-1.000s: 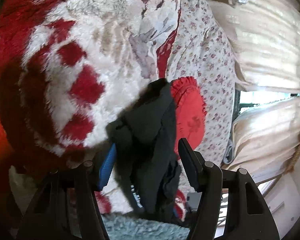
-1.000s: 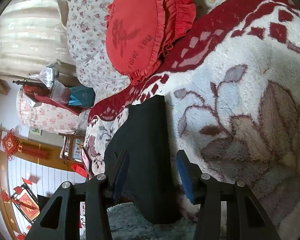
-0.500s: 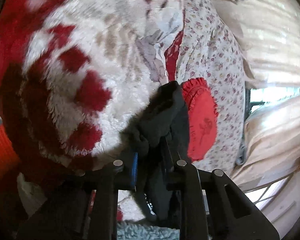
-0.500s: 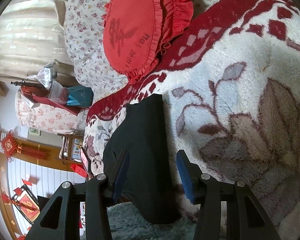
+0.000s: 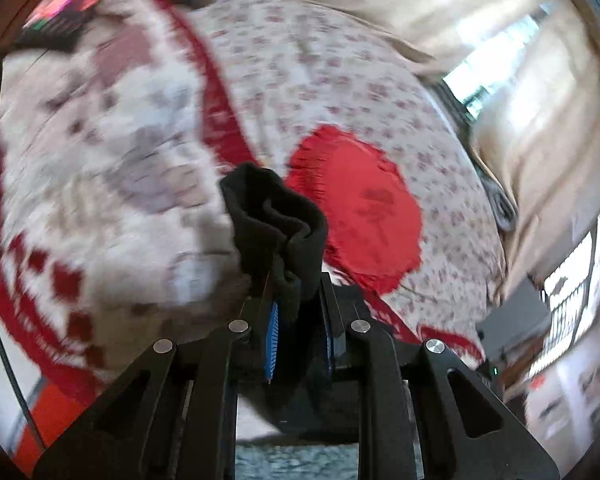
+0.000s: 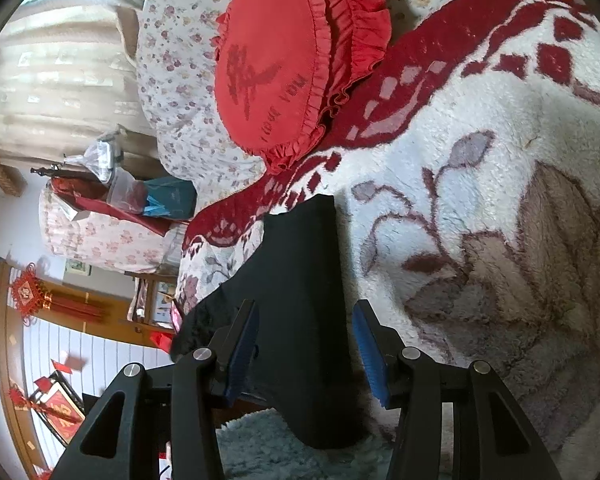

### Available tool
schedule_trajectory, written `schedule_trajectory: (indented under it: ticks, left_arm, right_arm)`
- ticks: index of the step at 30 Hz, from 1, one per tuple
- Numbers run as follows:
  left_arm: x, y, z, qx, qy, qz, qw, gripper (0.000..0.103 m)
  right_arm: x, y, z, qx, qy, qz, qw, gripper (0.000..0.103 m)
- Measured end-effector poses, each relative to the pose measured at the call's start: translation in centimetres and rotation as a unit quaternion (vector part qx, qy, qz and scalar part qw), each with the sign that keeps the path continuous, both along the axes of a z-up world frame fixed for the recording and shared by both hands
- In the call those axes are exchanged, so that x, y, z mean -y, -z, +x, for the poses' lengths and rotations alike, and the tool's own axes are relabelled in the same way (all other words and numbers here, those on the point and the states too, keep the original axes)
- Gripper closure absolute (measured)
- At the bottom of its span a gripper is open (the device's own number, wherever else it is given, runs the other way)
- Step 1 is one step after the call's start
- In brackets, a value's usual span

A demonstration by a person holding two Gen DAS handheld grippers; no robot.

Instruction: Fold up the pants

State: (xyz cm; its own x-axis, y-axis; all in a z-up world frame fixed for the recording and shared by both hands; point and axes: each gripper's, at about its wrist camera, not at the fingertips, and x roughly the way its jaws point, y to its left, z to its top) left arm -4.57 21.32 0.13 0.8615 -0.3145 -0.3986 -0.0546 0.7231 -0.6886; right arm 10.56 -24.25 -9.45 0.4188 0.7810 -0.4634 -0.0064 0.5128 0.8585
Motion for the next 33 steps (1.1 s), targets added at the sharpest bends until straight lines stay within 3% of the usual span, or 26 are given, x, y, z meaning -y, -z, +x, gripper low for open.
schedule_trajectory:
  ticks: [4, 7, 11, 14, 18, 22, 26, 29, 31, 33]
  left_arm:
    - [4.5, -2.5, 1.8, 0.02, 0.077, 0.044, 0.9959, 0.087]
    - [8.7, -3.6, 3.2, 0.03, 0.151, 0.087, 0.9842, 0.087]
    - [14.6, -3.9, 5.2, 0.023, 0.246, 0.146, 0.9578, 0.087]
    - [17.8, -3.4, 6.4, 0.012, 0.291, 0.174, 0.9406, 0.087]
    - [20.4, -2.5, 8.1, -0.006, 0.318, 0.19, 0.9288, 0.087]
    - [22.2, -0.9, 8.8, -0.029, 0.36, 0.211, 0.9083, 0.087]
    - [24.0, 0.9, 8.7, -0.055, 0.41, 0.247, 0.8763, 0.087]
    - [24.7, 2.1, 8.4, -0.079, 0.43, 0.27, 0.858, 0.085]
    - [24.4, 2.0, 8.0, -0.079, 0.438, 0.262, 0.8562, 0.081]
    - [23.5, 1.5, 7.6, -0.074, 0.447, 0.234, 0.8603, 0.08]
  right_arm:
    - [0.7, 0.1, -0.2, -0.006, 0.016, 0.011, 1.0, 0.056]
    - [1.5, 0.2, -0.7, -0.005, 0.039, 0.019, 0.999, 0.056]
    - [2.6, 0.1, -1.3, 0.008, 0.058, 0.039, 0.998, 0.056]
    - [3.0, 0.1, -1.3, 0.009, 0.063, 0.052, 0.997, 0.056]
    - [3.1, 0.1, -1.3, 0.01, 0.06, 0.059, 0.996, 0.056]
    - [3.2, 0.2, -1.3, 0.01, 0.06, 0.065, 0.996, 0.056]
    - [3.3, 0.3, -1.4, 0.01, 0.06, 0.067, 0.996, 0.056]
    - [3.3, 0.3, -1.4, 0.01, 0.059, 0.064, 0.996, 0.056]
    - [3.3, 0.3, -1.4, 0.01, 0.059, 0.061, 0.996, 0.056]
    - [3.3, 0.2, -1.4, 0.009, 0.061, 0.059, 0.996, 0.056]
